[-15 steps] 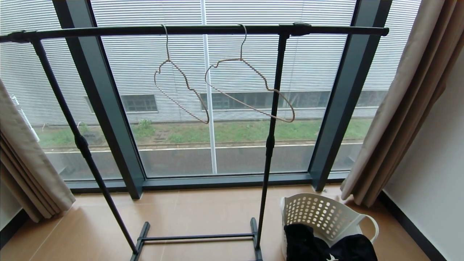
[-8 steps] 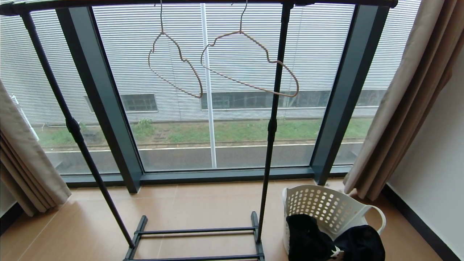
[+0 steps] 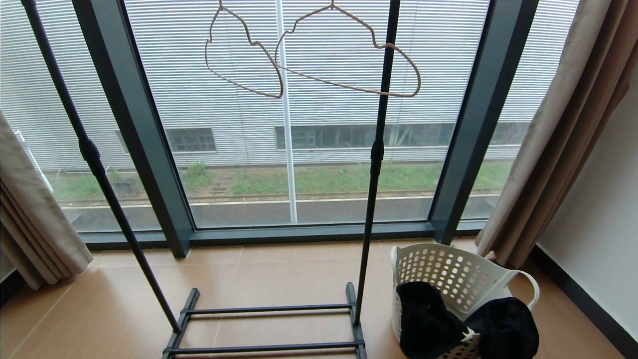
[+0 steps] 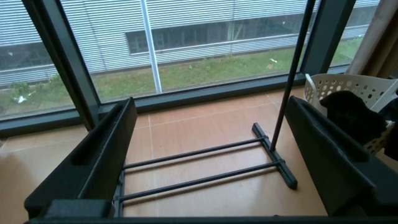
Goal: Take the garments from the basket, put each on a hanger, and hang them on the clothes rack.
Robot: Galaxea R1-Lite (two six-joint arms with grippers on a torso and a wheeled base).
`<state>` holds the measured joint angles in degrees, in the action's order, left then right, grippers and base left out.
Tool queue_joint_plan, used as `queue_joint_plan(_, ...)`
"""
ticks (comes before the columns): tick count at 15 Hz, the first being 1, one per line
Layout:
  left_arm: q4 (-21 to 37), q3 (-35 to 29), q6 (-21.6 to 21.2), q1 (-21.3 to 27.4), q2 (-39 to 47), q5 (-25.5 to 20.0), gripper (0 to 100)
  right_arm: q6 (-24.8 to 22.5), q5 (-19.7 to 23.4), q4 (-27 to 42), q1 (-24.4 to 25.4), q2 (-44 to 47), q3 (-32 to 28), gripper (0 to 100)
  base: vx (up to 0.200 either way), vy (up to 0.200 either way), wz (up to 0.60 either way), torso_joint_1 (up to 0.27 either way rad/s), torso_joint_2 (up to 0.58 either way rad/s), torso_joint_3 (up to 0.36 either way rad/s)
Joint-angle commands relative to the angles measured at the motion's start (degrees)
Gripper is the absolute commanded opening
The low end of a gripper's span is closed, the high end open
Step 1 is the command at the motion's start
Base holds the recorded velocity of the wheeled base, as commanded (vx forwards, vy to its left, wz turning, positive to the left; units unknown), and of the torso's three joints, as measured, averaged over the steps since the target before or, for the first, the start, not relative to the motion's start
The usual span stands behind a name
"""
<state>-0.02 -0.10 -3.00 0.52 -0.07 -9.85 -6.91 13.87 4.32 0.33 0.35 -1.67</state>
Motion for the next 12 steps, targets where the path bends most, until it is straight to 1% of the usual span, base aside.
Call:
queue_joint_plan(1,-0.06,0.01,0.01,0.00,0.07,0.01,100,-0.03,0.01,-0.01,0.02,0.09,0.00,100,0.000,0.000,0.00,-0.007,0.06,0.046)
queue_joint_plan(6,-0.06,0.01,0.01,0.00,0.07,0.01,100,-0.03,0.01,-0.01,0.02,0.09,0.00,100,0.000,0.000,-0.60,0.000,0.01,0.012)
queue_joint_plan(10,0.02,0.01,-0.08,0.00,0.07,0.01,100,-0.03,0.01,-0.01,0.02,0.09,0.00,100,0.000,0.000,0.00,0.000,0.00,0.000)
queue_joint_plan(12,0.02,0.01,0.01,0.00,0.07,0.01,100,-0.03,0.01,-0.01,0.02,0.00,0.00,100,0.000,-0.200,0.00,0.002,0.00,-0.002)
